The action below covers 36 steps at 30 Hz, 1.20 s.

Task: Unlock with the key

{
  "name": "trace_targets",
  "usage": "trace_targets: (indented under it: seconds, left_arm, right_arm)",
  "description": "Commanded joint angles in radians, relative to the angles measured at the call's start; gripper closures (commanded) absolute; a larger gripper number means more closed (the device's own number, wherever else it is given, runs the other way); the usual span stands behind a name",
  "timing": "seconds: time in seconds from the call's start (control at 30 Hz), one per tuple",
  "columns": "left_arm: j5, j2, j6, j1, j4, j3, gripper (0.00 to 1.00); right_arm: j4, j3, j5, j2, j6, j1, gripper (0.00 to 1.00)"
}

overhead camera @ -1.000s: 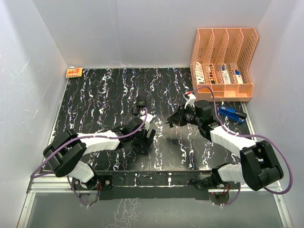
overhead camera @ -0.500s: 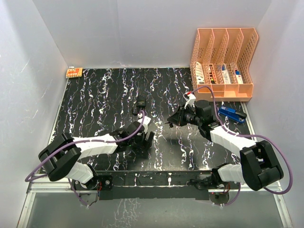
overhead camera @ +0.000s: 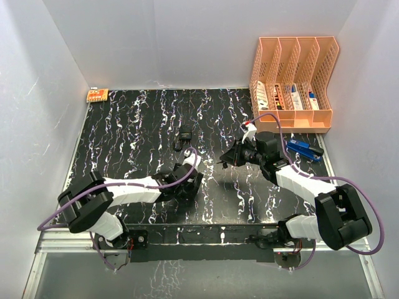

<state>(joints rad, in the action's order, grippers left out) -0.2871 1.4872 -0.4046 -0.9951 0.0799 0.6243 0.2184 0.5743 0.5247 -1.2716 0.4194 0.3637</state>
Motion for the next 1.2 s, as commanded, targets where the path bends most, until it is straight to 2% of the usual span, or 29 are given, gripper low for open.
trace_targets:
  seconds: [0.0,0.13,0.2,0.3,0.4,0.43,0.57,0.73,0.97,1.17]
  left_arm:
    - [0.059,0.080,-0.079,-0.026,-0.160,-0.044,0.39]
    - [0.056,0.075,-0.092,-0.032,-0.156,-0.055,0.47]
    - [0.057,0.073,-0.095,-0.033,-0.153,-0.061,0.55]
    - [0.063,0.078,-0.097,-0.036,-0.144,-0.066,0.70]
    - [0.058,0.086,-0.085,-0.036,-0.126,-0.062,0.96]
    - [0.048,0.088,-0.079,-0.036,-0.119,-0.056,1.00]
    - [-0.001,0.086,0.000,-0.036,-0.073,-0.014,1.00]
    - [-0.016,0.009,0.154,-0.037,0.135,-0.014,1.00]
    - [0.099,-0.114,0.438,-0.035,0.578,-0.161,1.00]
    - [0.186,-0.079,0.616,-0.032,0.758,-0.207,1.00]
  right_arm:
    - [0.017,0.041,0.009,0.010,-0.017,-0.006,1.00]
    - [0.016,0.040,0.009,0.006,-0.021,-0.005,1.00]
    - [0.015,0.040,0.009,0.004,-0.022,-0.005,1.00]
    - [0.014,0.042,0.007,0.002,-0.024,-0.005,1.00]
    - [0.009,0.048,0.007,-0.001,-0.030,-0.005,1.00]
    - [0.007,0.050,0.007,-0.003,-0.033,-0.005,1.00]
    - [-0.016,0.058,-0.008,-0.003,-0.052,-0.003,1.00]
    - [-0.033,0.052,-0.038,0.021,-0.058,-0.004,1.00]
    - [-0.065,0.043,-0.061,0.079,-0.059,-0.004,1.00]
    - [-0.087,0.030,-0.056,0.127,-0.062,-0.004,1.00]
